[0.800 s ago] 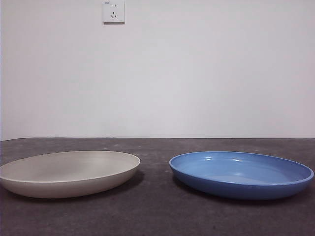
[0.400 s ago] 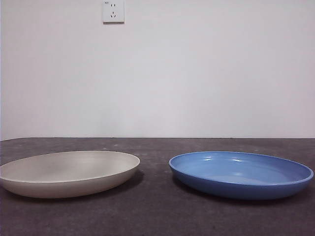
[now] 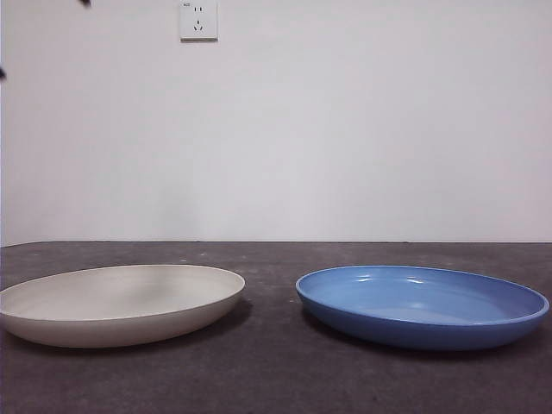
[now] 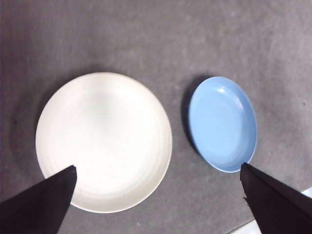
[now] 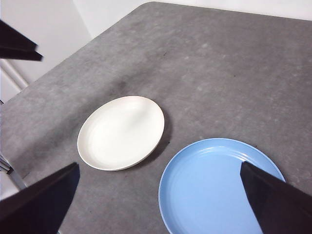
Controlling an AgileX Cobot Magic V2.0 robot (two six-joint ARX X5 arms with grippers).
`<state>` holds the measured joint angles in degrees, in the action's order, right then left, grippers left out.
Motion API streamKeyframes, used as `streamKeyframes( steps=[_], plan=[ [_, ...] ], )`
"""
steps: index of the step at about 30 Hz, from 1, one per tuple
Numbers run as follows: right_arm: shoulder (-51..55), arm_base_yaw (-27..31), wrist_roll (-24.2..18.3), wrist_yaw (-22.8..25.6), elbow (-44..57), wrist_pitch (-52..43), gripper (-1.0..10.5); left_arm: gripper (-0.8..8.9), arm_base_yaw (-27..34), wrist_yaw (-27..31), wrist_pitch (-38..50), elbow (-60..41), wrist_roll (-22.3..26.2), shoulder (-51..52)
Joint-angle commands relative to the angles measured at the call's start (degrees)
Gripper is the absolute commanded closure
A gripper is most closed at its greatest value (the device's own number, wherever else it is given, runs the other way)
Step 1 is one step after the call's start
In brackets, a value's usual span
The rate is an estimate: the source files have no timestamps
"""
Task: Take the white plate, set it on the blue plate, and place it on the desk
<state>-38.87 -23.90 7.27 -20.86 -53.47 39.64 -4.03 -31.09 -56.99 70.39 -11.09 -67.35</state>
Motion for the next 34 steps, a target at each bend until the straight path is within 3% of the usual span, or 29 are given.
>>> streamKeyframes(
  steps=[1,15,34],
  plan=[
    [-0.3,-0.2,-0.4,-0.1,-1.0,-0.5,3.5,0.98,1.9,-1.5,0.4,1.0,1.6,-3.9],
    [-0.3,-0.2,-0.4,-0.1,-1.0,-0.5,3.5,0.98,7.5,-1.2,2.4,1.0,4.0,-24.6],
    [-0.3,-0.2,-0.5,0.1,-1.0,-0.6,3.5,1.34,3.5,-0.8,3.2,1.0,4.7,-38.8]
  ],
)
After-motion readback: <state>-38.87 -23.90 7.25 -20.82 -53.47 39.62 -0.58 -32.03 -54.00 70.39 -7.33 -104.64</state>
